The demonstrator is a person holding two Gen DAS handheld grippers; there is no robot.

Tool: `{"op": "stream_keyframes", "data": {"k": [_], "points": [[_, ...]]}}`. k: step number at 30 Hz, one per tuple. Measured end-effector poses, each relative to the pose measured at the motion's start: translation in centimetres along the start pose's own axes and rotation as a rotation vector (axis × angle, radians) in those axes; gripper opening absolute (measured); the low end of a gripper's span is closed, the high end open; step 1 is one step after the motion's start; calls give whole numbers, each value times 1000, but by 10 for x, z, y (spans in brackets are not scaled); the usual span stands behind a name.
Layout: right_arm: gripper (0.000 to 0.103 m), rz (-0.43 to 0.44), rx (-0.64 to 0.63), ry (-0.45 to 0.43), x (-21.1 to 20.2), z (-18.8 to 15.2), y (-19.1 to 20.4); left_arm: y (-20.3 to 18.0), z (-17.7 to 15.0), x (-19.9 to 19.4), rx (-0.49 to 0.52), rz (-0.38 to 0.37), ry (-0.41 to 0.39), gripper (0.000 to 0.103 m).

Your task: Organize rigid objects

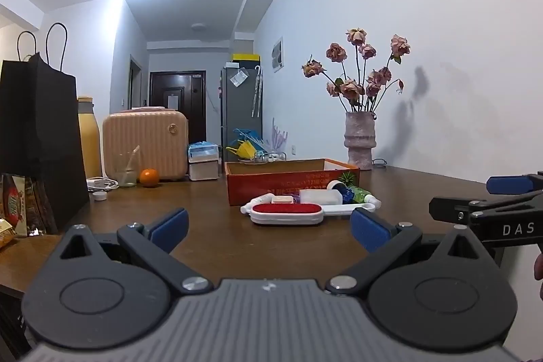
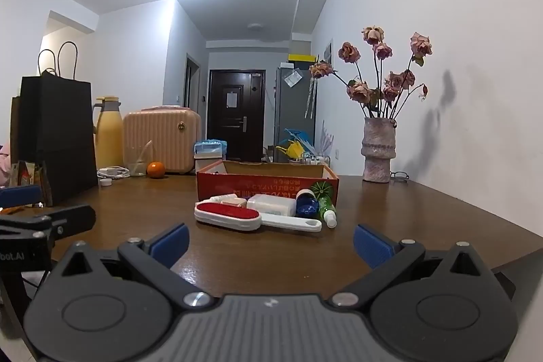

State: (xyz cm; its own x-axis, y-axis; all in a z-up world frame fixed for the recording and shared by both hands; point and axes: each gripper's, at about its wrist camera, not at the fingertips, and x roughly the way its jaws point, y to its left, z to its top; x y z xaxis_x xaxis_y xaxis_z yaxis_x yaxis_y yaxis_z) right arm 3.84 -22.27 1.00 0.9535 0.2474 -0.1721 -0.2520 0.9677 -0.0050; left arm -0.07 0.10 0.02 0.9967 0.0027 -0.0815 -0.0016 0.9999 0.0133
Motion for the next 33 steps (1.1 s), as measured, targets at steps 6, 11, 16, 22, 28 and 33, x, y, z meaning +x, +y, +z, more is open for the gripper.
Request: {"op": "stream_keyframes", "data": {"k": [6, 11, 16, 22, 28, 33], "points": [[103, 3, 9, -7, -4, 3, 5, -1, -5, 13, 8, 7, 66, 103], [103, 18, 17, 16, 3, 3, -2, -3, 2, 7, 6, 6, 27, 103], [103, 20, 8, 16, 7, -1, 1, -5, 2, 1, 16, 0, 10, 103], [103, 7, 5, 11, 2, -2, 4, -4, 1, -1, 19, -6, 6, 103], [103, 15, 0, 18, 4, -2, 7, -5, 1, 0, 25, -11, 8, 103], [103, 12, -2, 18, 4, -2, 7, -3, 3, -2, 30, -13, 0, 103]]}}
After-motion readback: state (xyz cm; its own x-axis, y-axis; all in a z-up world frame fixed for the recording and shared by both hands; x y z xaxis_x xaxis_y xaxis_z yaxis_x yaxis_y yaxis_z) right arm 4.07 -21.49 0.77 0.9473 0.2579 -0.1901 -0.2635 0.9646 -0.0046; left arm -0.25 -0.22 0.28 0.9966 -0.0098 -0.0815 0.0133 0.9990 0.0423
